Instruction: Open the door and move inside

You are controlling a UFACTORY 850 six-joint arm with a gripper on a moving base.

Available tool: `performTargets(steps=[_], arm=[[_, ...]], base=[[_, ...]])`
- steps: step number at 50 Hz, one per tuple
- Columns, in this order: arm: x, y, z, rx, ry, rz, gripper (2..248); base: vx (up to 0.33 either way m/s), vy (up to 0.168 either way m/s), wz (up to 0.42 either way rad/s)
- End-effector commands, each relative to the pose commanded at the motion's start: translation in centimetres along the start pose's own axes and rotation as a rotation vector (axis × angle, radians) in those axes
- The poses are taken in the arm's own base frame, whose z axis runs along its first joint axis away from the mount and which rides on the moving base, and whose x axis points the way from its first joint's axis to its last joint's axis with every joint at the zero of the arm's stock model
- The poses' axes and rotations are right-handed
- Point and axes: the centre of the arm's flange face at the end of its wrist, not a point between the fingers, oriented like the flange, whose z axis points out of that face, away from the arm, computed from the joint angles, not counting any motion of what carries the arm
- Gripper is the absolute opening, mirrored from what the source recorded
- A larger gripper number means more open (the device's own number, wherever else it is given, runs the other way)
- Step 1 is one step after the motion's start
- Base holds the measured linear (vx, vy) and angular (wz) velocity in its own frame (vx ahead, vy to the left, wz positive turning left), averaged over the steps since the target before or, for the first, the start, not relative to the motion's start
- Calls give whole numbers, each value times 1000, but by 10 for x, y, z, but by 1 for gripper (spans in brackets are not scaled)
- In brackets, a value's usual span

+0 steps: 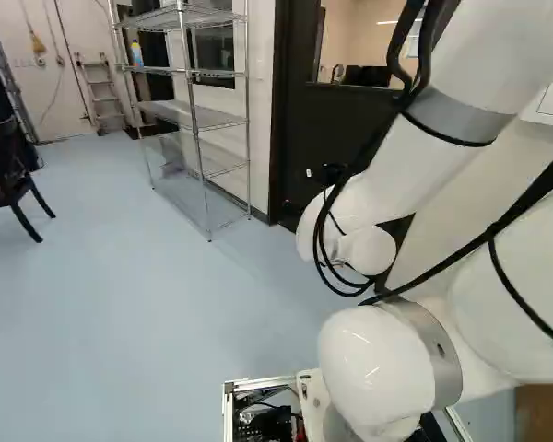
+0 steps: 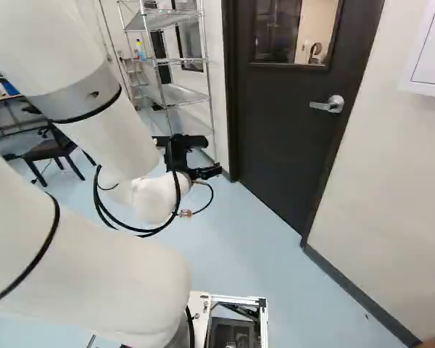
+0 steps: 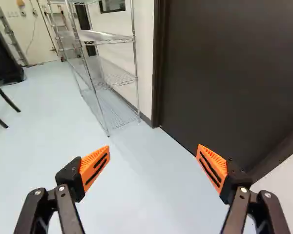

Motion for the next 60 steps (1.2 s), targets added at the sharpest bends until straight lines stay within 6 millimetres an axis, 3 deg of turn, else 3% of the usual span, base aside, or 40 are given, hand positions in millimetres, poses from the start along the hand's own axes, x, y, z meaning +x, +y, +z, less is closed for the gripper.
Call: performTargets(steps=[60], arm=[[0, 0, 0, 0, 0, 0, 247]], base=[[159, 72, -311]])
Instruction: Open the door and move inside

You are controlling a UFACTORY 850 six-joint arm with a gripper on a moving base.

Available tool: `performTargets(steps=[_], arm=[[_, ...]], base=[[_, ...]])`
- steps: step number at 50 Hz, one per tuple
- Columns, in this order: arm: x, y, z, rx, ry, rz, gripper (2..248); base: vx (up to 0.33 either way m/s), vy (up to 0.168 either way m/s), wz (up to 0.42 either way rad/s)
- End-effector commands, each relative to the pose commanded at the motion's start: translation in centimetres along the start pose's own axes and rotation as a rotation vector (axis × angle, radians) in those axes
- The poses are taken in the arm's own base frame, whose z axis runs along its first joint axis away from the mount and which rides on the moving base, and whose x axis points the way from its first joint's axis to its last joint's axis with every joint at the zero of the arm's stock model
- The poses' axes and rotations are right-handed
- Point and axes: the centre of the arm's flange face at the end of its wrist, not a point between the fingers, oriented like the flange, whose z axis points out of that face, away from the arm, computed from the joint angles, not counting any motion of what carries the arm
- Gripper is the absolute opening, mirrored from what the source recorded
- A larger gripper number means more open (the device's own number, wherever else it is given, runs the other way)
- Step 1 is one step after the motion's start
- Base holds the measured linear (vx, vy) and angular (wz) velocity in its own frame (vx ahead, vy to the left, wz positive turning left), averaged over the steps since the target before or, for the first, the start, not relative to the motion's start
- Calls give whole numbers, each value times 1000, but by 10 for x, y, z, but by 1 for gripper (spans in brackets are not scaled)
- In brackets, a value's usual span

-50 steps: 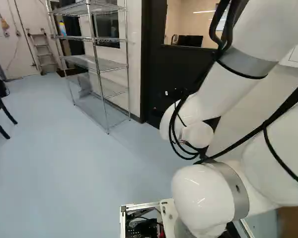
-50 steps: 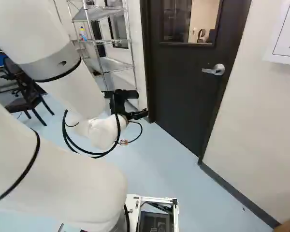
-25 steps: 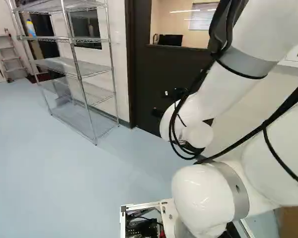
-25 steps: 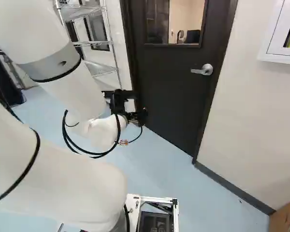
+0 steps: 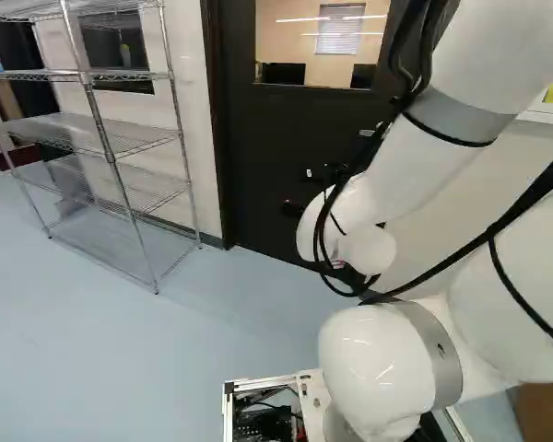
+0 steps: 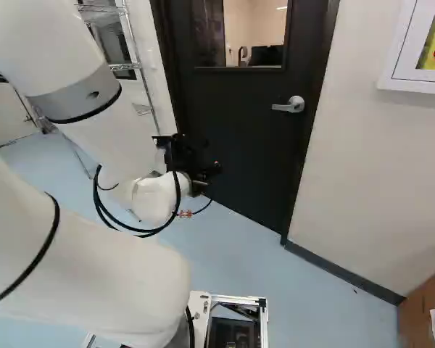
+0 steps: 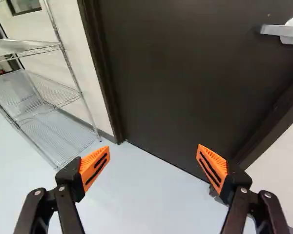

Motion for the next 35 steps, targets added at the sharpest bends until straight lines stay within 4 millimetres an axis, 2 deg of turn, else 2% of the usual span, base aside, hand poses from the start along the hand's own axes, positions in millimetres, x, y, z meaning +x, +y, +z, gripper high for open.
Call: performTargets(steps=[35], arm=[[0, 0, 0, 0, 0, 0, 247]], base=[[140, 65, -387]])
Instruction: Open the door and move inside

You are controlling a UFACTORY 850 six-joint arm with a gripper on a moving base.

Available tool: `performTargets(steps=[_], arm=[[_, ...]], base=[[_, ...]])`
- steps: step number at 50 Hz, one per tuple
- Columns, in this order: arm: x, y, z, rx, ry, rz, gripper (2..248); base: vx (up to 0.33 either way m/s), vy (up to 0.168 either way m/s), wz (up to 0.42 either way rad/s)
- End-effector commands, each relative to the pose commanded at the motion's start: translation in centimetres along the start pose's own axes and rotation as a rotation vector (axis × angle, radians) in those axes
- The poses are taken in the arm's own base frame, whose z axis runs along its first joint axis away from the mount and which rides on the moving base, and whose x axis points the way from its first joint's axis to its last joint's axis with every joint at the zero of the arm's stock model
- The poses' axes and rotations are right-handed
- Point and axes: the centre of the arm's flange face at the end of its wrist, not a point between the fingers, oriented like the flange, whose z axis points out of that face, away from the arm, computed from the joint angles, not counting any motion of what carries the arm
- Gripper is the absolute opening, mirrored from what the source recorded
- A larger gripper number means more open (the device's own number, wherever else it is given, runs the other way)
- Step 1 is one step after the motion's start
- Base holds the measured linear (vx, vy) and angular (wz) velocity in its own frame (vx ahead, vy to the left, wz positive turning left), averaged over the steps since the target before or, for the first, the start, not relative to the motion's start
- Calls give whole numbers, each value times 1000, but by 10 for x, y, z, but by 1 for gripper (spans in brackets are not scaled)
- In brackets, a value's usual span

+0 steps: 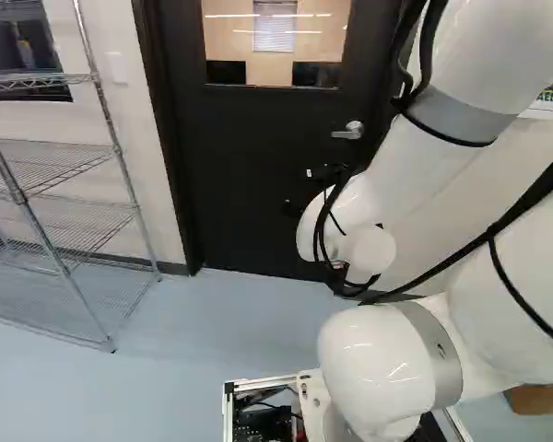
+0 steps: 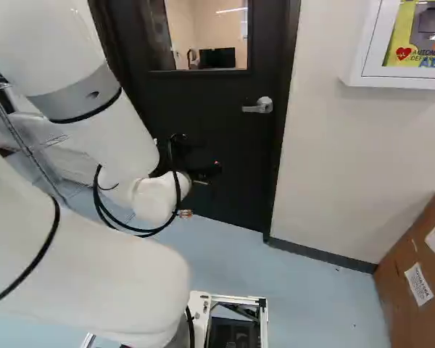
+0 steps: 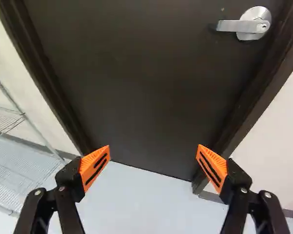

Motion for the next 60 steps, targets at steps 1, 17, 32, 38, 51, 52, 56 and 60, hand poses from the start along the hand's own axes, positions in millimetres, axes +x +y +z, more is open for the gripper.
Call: performTargets(steps=[1, 17, 32, 38, 51, 52, 56, 60], arm=[[0, 0, 0, 0, 0, 0, 247], [0, 0, 0, 0, 0, 0, 247], [0, 0, 0, 0, 0, 0, 247], [0, 0, 0, 0, 0, 0, 247], [0, 0, 0, 0, 0, 0, 247], [0, 0, 0, 0, 0, 0, 247], [0, 0, 0, 0, 0, 0, 247], [0, 0, 0, 0, 0, 0, 247]], base=[[169, 71, -440], [147, 58, -397], [144, 61, -383], [126, 105, -104], [118, 98, -27], [99, 86, -28], [79, 76, -18], [25, 21, 1]])
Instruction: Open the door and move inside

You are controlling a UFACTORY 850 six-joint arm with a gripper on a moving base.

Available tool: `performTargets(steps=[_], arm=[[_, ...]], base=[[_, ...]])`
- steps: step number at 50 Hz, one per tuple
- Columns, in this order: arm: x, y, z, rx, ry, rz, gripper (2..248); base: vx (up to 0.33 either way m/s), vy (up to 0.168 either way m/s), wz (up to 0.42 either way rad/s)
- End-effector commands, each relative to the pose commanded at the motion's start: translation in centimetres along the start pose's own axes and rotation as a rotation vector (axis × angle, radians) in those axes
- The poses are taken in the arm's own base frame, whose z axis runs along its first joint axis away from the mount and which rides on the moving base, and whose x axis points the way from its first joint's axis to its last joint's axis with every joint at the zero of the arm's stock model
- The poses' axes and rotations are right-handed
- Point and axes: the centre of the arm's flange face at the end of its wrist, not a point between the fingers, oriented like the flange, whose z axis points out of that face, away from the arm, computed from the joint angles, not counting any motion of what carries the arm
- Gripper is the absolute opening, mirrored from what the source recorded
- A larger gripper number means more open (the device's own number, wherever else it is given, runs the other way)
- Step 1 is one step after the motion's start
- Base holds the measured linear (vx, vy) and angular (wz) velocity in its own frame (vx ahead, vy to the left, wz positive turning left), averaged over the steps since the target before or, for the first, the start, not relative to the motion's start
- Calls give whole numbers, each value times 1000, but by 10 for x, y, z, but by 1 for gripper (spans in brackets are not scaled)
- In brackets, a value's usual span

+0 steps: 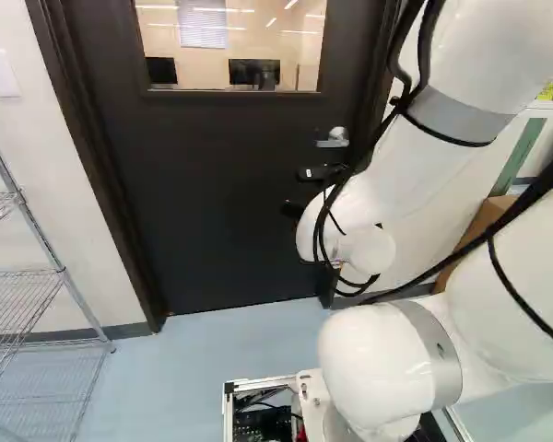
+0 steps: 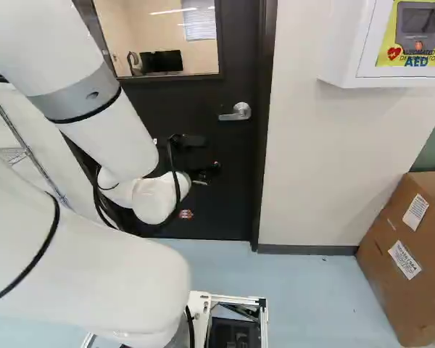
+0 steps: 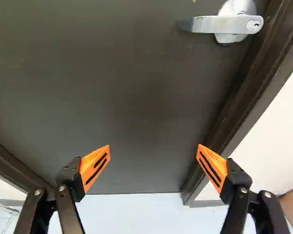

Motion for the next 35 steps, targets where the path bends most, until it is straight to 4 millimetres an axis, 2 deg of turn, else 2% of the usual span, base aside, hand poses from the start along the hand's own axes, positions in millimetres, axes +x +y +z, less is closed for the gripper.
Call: performTargets(steps=[18, 35], arm=[[1, 0, 1, 0, 1, 0, 247], [22, 0, 14, 0, 37, 0, 247]], base=[[0, 0, 0], [0, 0, 0]])
